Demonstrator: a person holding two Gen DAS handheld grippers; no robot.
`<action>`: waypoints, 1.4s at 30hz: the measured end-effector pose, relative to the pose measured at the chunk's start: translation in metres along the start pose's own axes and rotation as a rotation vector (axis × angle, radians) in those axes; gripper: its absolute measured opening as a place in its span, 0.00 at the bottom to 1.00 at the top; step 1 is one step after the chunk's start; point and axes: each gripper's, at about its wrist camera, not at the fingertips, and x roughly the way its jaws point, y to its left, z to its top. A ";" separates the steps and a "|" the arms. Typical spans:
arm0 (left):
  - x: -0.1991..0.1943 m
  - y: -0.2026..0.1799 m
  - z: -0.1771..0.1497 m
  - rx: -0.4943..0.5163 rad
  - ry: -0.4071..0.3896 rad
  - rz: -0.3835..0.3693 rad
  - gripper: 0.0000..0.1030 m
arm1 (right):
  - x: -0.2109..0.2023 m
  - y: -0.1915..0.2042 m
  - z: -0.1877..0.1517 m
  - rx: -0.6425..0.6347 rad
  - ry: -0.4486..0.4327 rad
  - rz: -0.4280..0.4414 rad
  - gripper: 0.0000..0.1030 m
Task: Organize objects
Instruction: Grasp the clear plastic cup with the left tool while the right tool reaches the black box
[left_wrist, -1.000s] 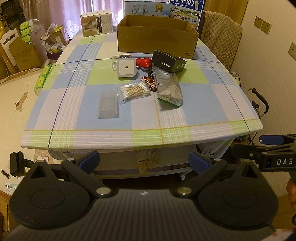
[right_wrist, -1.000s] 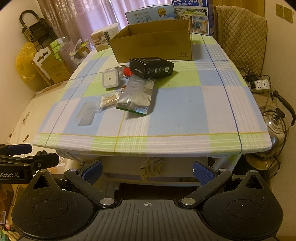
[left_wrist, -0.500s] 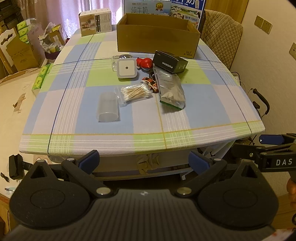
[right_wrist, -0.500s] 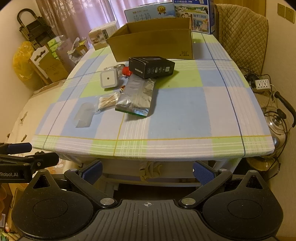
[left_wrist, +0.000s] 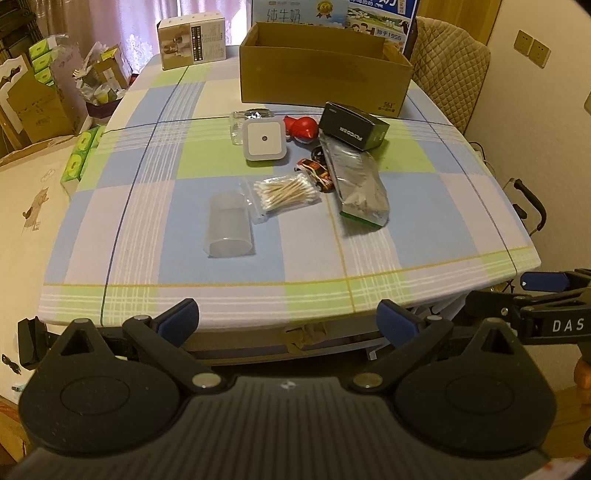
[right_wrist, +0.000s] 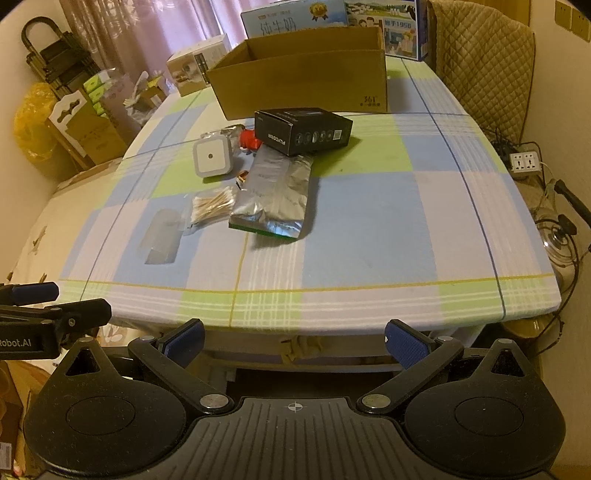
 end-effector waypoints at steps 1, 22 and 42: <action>0.002 0.002 0.002 0.000 0.000 0.000 0.98 | 0.002 0.001 0.002 0.001 0.001 -0.001 0.98; 0.065 0.045 0.032 0.025 0.012 -0.002 0.98 | 0.034 -0.022 0.031 0.120 -0.050 -0.041 0.98; 0.164 0.068 0.074 0.089 0.117 -0.003 0.66 | 0.046 -0.045 0.033 0.264 -0.056 -0.157 0.98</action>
